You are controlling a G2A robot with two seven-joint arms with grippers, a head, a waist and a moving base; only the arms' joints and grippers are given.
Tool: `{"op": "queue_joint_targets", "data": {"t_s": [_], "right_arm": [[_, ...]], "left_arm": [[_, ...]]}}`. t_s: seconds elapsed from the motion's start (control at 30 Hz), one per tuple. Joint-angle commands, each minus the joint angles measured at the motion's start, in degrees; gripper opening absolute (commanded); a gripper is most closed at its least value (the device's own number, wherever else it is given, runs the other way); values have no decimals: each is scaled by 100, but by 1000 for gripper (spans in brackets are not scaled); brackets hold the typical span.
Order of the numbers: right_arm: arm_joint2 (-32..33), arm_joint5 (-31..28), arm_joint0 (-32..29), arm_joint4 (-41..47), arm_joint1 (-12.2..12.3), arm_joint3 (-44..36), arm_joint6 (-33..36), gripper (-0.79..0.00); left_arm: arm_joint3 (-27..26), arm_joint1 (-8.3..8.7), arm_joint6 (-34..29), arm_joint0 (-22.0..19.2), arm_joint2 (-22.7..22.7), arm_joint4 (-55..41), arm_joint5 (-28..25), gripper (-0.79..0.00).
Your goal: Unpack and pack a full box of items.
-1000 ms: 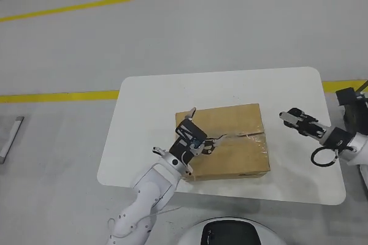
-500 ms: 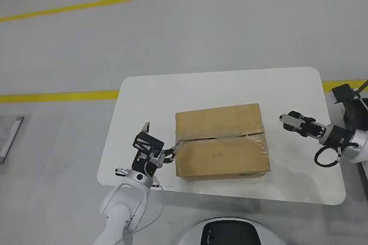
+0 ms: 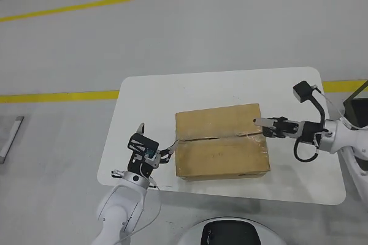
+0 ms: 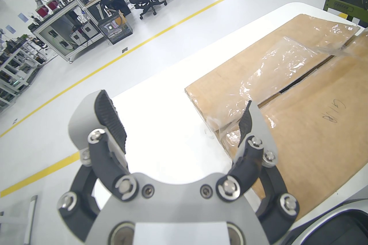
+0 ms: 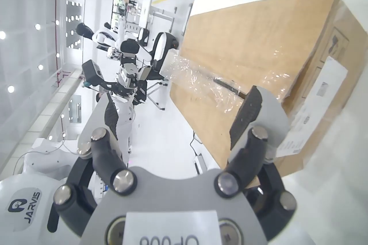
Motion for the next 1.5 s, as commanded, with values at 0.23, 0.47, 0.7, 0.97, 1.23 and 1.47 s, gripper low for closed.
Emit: {"op": "queue_joint_targets", "data": {"t_s": [0.23,0.47,0.7,0.97,1.23,1.47], "right_arm": [[-706,-68,561,-559,-1,569,-7,0],[-1016,-112,776,-647,-8,866,3,0],[-1248,-133,940,-330,-33,1036,49,0],[-1244,-183,955,-183,-1,1070,152,-409],[-1108,-200,824,-320,71,993,177,-785],[-1317,-206,803,-380,86,925,327,-785]], "left_arm": [[0,0,0,0,0,0,0,0],[0,0,0,0,0,0,0,0],[0,0,0,0,0,0,0,0],[0,0,0,0,0,0,0,0],[0,0,0,0,0,0,0,0],[0,0,0,0,0,0,0,0]]}}
